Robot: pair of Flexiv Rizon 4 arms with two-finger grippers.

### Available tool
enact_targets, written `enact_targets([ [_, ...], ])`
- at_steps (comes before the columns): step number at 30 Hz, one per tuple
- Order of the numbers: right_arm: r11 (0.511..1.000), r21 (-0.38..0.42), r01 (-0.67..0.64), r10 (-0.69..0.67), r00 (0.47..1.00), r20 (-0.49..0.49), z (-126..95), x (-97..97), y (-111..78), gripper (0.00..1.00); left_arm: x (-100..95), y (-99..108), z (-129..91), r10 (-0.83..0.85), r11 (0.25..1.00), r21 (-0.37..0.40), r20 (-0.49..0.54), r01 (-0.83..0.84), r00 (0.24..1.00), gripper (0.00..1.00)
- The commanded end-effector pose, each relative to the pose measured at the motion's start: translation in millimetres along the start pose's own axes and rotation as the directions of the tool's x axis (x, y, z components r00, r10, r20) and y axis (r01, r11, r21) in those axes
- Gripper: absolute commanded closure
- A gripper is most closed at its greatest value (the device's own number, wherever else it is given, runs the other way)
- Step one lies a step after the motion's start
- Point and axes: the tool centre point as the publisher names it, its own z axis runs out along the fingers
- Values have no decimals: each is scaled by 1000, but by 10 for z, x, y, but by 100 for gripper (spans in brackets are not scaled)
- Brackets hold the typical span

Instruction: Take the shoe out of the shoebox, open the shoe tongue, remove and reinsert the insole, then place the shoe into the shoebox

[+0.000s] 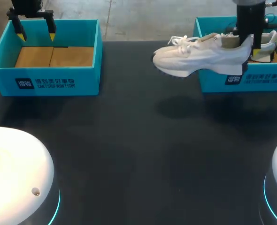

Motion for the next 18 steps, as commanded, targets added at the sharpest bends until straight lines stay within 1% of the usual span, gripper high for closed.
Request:
enact_targets([
  [1,1000,-25,-3,3,1000,-3,-33,67,-194,100,-1,1,-3,0,1000,-1,1,0,1000,0],
  [5,1000,-17,-2,2,1000,1,-37,155,-373,100,-1,1,-3,0,1000,-1,1,0,1000,0],
  [7,1000,-14,-8,8,999,33,-44,208,-460,100,-1,1,-3,0,1000,-1,1,0,1000,0],
  [9,1000,-11,-8,8,1000,23,-63,262,-543,100,-1,1,-3,0,1000,-1,1,0,1000,0],
  [13,1000,-10,-3,3,999,32,-108,377,-711,100,-1,1,-3,0,1000,-1,1,0,1000,0],
  [18,999,-9,-33,33,999,15,-200,489,-918,100,-1,1,-3,0,1000,-1,1,0,1000,0],
])
